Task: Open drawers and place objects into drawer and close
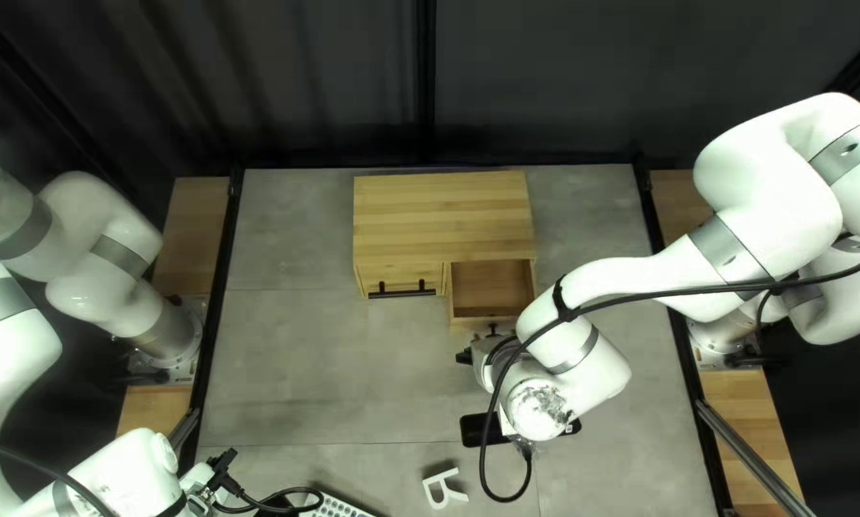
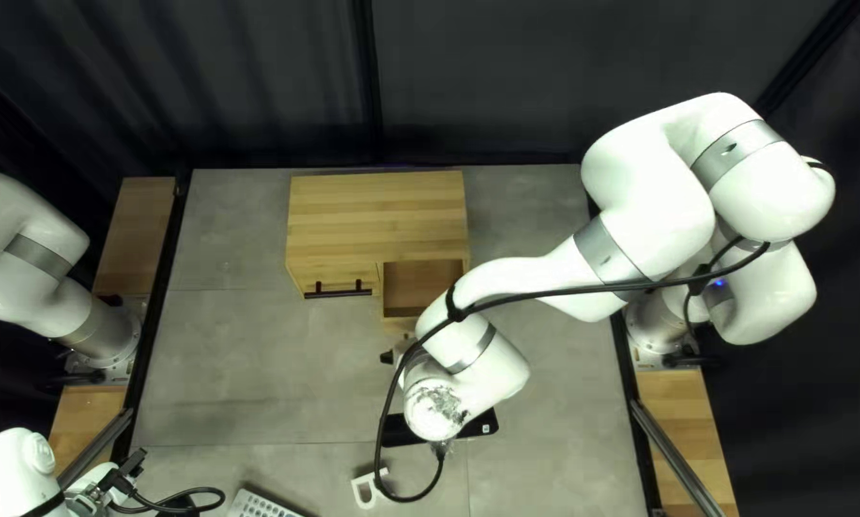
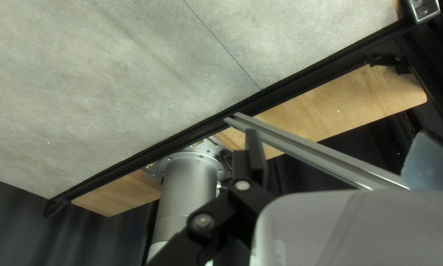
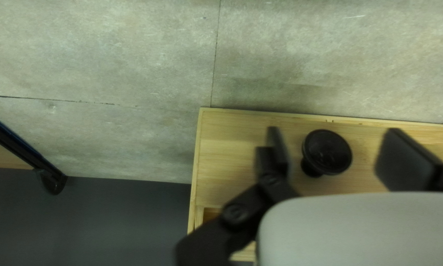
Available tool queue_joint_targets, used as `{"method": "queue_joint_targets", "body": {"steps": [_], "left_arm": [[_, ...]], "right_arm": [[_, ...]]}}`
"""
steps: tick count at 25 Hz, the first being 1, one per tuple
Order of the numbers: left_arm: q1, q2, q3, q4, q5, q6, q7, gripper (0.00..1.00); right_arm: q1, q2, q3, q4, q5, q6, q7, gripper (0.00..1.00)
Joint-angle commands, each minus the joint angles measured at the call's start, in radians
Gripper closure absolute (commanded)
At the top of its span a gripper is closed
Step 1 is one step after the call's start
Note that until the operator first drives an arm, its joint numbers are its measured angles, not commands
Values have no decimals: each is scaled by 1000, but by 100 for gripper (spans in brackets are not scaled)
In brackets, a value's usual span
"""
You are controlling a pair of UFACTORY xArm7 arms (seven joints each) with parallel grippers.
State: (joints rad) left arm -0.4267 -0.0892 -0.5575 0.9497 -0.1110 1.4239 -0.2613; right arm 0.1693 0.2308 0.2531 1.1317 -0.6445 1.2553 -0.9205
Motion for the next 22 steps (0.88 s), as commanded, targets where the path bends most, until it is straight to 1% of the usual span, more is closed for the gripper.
{"method": "queue_joint_targets", "body": {"steps": [1,5,9,12,16,18,22], "left_arm": [[0,0,0,0,0,0,0,0],[0,0,0,0,0,0,0,0],[0,0,0,0,0,0,0,0],[0,0,0,0,0,0,0,0],[0,0,0,0,0,0,0,0],[0,0,0,0,0,0,0,0],[0,0,0,0,0,0,0,0]], "right_arm": [[14,-54,13,55,29,106,-36,0],[28,-54,22,156,39,199,-64,0],[23,-73,19,175,45,219,-83,0],[16,-87,17,164,43,191,-104,0],[10,-81,24,137,45,79,-132,0],[3,-101,22,116,55,56,-150,0],[3,-101,22,116,55,56,-150,0]]}}
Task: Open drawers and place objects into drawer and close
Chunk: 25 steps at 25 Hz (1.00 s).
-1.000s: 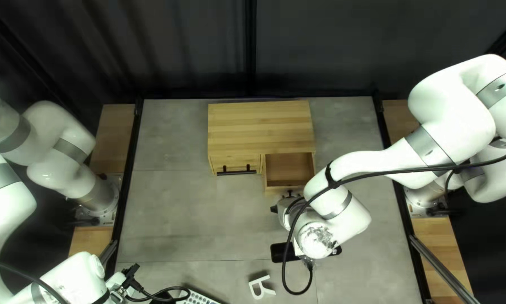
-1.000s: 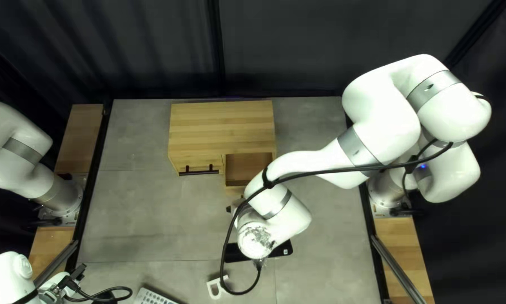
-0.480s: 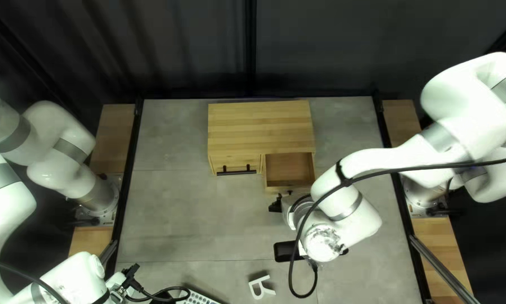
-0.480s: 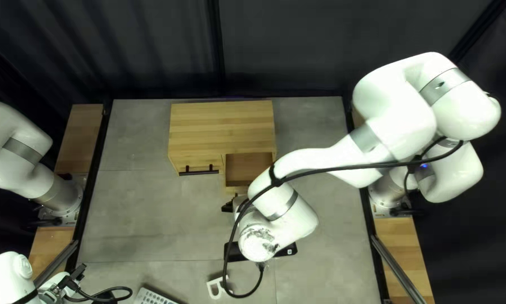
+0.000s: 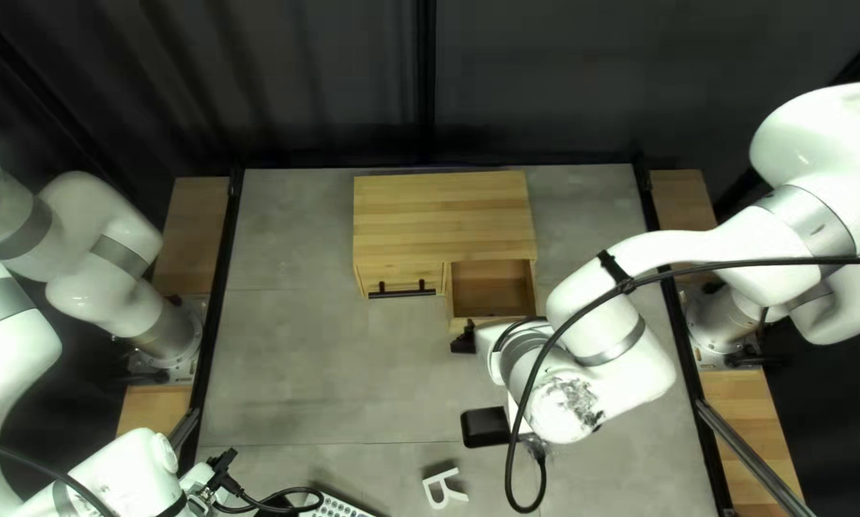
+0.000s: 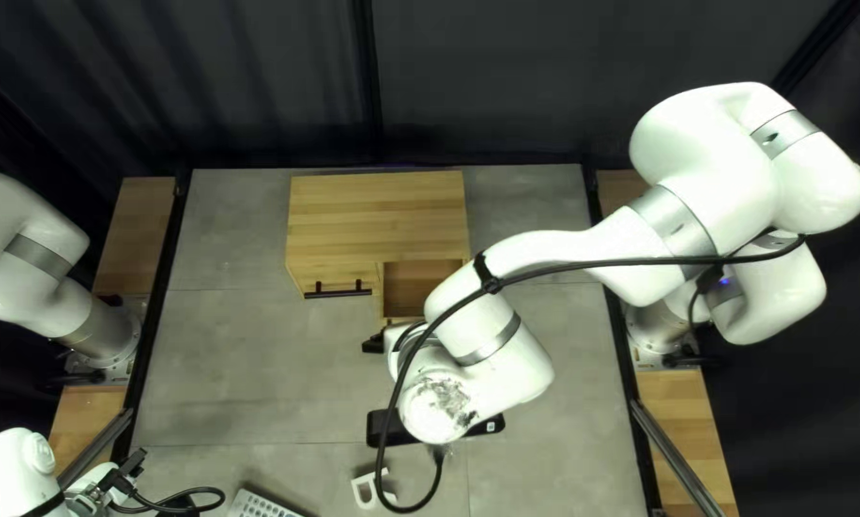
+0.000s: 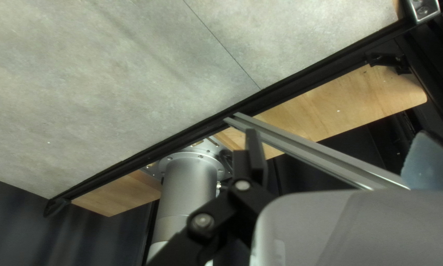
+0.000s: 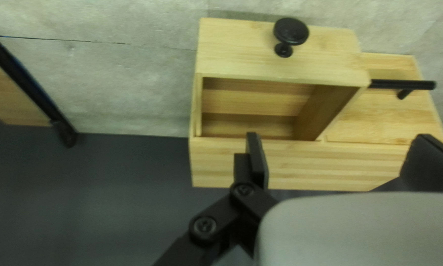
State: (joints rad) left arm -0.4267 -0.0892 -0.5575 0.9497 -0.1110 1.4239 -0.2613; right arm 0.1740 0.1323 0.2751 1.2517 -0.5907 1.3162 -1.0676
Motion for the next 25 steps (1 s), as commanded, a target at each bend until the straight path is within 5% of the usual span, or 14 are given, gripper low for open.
{"method": "queue_joint_targets", "body": {"steps": [1,6,12,18,25], "left_arm": [[0,0,0,0,0,0,0,0],[0,0,0,0,0,0,0,0],[0,0,0,0,0,0,0,0],[0,0,0,0,0,0,0,0],[0,0,0,0,0,0,0,0]], "right_arm": [[-1,-3,0,-4,2,-5,-3,0],[3,1,1,-10,-25,-7,-8,0],[42,105,30,98,-43,3,-61,0],[106,205,81,114,-48,-96,-31,0],[103,287,94,122,-52,-208,-62,0]]}}
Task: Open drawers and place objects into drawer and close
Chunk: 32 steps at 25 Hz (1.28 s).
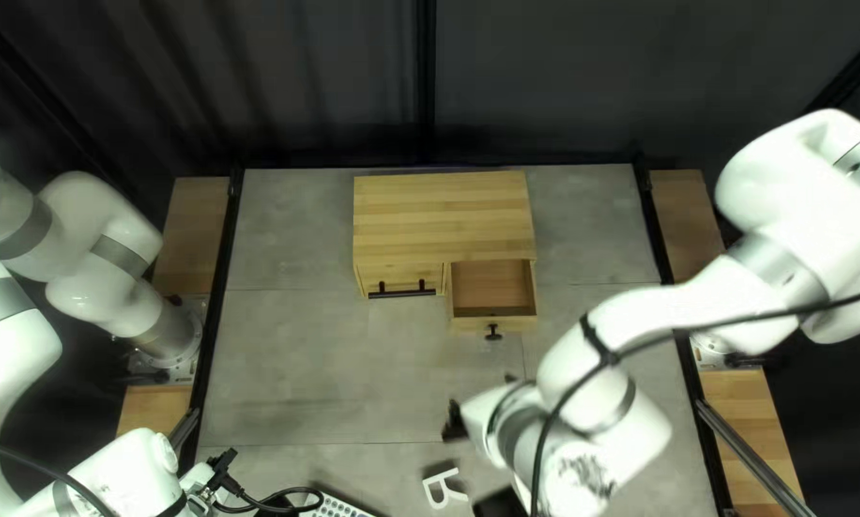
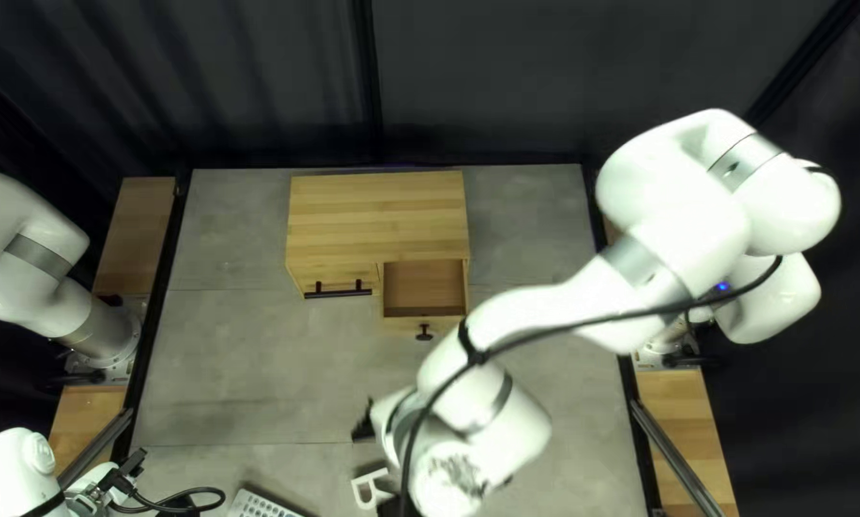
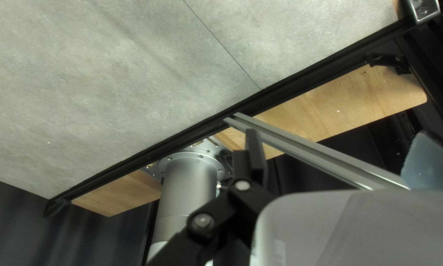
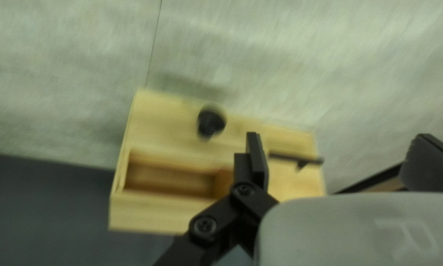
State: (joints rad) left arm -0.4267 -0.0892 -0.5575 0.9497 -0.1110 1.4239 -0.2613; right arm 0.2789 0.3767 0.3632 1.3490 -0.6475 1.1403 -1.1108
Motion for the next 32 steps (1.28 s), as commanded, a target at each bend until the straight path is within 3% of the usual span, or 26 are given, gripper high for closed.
{"method": "queue_joint_targets", "body": {"steps": [1,11,16,32], "left_arm": [[0,0,0,0,0,0,0,0],[0,0,0,0,0,0,0,0],[0,0,0,0,0,0,0,0],[0,0,0,0,0,0,0,0]], "right_arm": [[-5,47,6,30,12,-33,-22,0],[-10,40,-1,10,-3,-44,-22,0],[-3,153,-2,131,-17,-59,-96,0],[-42,321,34,271,88,-180,-103,0]]}}
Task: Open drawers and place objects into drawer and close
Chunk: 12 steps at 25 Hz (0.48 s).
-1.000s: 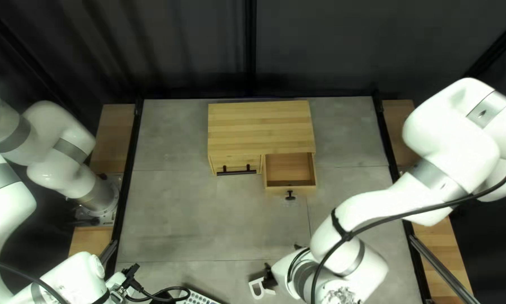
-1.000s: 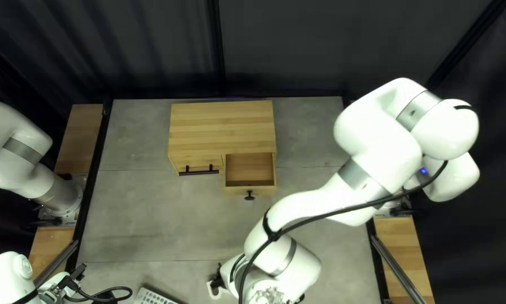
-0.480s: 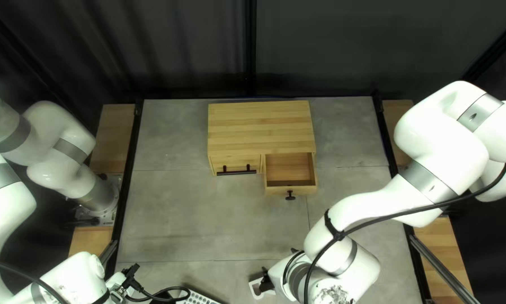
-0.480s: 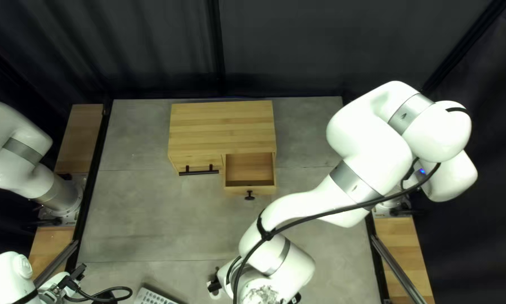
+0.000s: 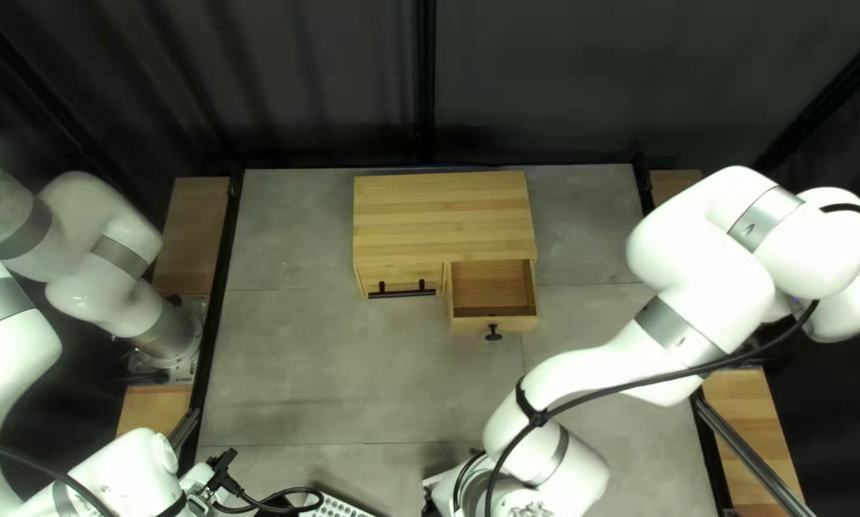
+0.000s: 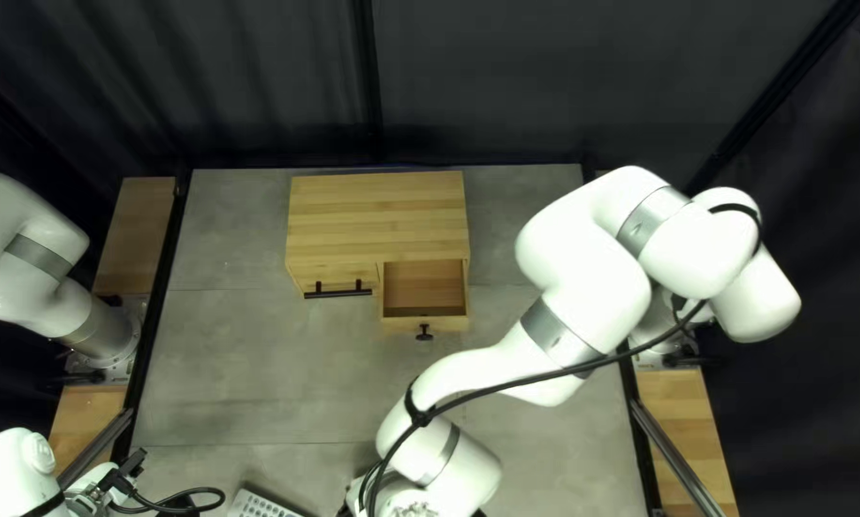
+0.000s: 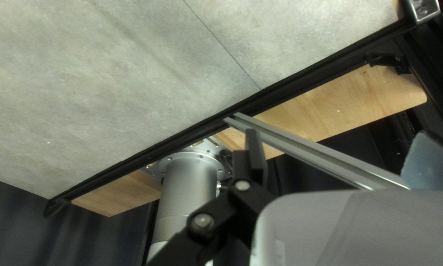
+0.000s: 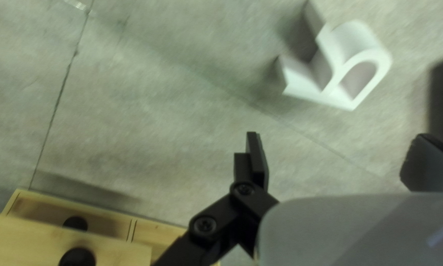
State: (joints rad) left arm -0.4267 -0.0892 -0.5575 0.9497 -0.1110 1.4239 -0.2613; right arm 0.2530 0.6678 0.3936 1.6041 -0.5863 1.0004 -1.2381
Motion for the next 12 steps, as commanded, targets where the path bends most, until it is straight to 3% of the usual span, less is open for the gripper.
{"method": "queue_joint_targets", "body": {"steps": [1,6,12], "left_arm": [[0,0,0,0,0,0,0,0],[0,0,0,0,0,0,0,0],[0,0,0,0,0,0,0,0]], "right_arm": [[-24,35,4,9,36,-61,38,0],[-50,42,8,-14,71,-90,64,0],[-55,75,13,43,102,-26,41,0]]}}
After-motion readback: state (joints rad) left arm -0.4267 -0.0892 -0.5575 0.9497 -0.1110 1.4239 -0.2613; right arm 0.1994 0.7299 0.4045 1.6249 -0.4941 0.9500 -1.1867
